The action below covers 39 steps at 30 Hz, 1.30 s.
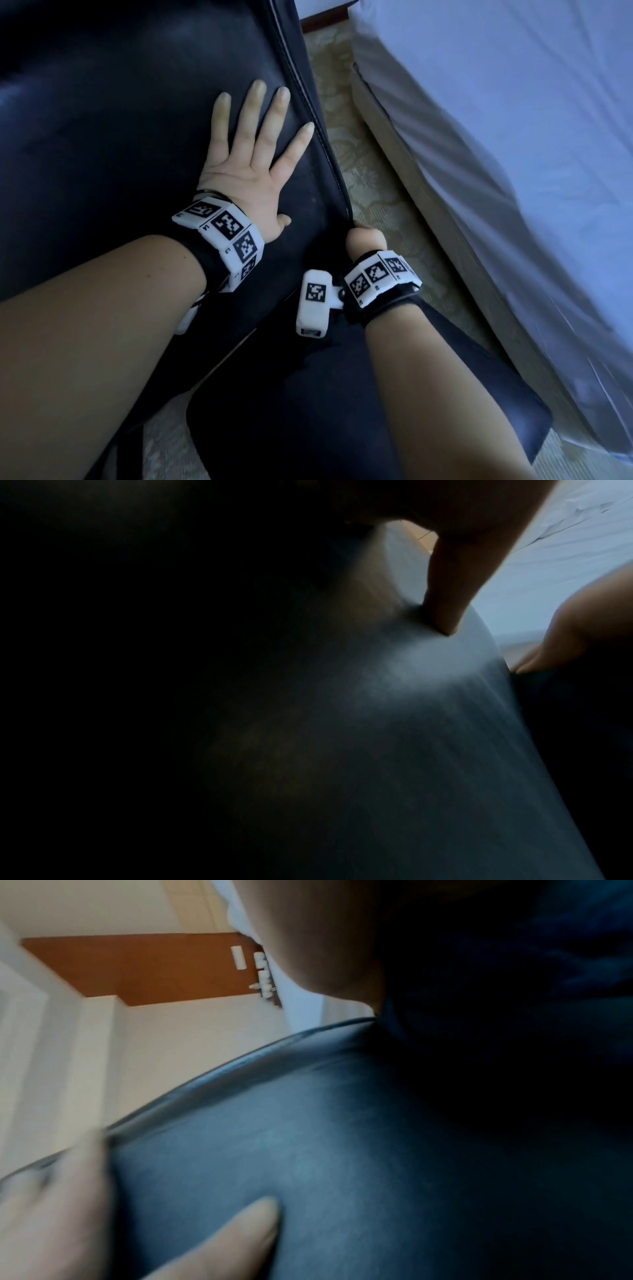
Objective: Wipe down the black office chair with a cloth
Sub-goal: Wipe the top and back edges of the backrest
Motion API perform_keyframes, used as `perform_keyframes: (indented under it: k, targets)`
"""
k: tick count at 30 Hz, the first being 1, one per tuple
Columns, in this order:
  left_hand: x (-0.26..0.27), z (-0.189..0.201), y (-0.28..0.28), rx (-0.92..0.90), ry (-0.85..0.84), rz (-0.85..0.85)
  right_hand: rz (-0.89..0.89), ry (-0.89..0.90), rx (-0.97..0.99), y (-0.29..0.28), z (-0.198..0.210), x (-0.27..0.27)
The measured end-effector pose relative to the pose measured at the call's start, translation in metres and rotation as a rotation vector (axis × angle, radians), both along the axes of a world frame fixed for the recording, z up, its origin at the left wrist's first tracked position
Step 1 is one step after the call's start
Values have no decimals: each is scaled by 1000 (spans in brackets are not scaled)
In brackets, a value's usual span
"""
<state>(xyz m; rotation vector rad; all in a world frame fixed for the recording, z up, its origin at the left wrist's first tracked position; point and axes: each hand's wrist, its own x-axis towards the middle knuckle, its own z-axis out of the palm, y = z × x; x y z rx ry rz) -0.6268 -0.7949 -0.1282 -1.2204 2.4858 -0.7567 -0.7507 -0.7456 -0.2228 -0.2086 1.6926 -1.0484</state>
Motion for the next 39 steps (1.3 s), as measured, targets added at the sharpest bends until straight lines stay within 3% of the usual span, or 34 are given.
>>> perform_keyframes:
  k: [6, 10, 12, 16, 24, 28, 33, 39]
  targets:
    - [-2, 3, 3, 28, 21, 32, 76, 121, -300, 15, 11, 26]
    - [-4, 4, 7, 29, -19, 55, 40, 437, -380, 24, -5, 28]
    - [-5, 4, 9, 32, -31, 64, 119, 480, -362, 25, -16, 27]
    - [-5, 4, 6, 17, -35, 56, 224, 457, -270, 24, -33, 27]
    - [0, 1, 9, -24, -30, 43, 165, 237, -86, 21, -45, 32]
    - [-2, 0, 7, -25, -32, 46, 64, 307, -193, 18, -30, 26]
    - [2, -2, 7, -2, -18, 33, 183, 579, -454, 23, -1, 51]
    - [3, -4, 5, 22, -9, 27, 323, 485, -263, 29, -26, 35]
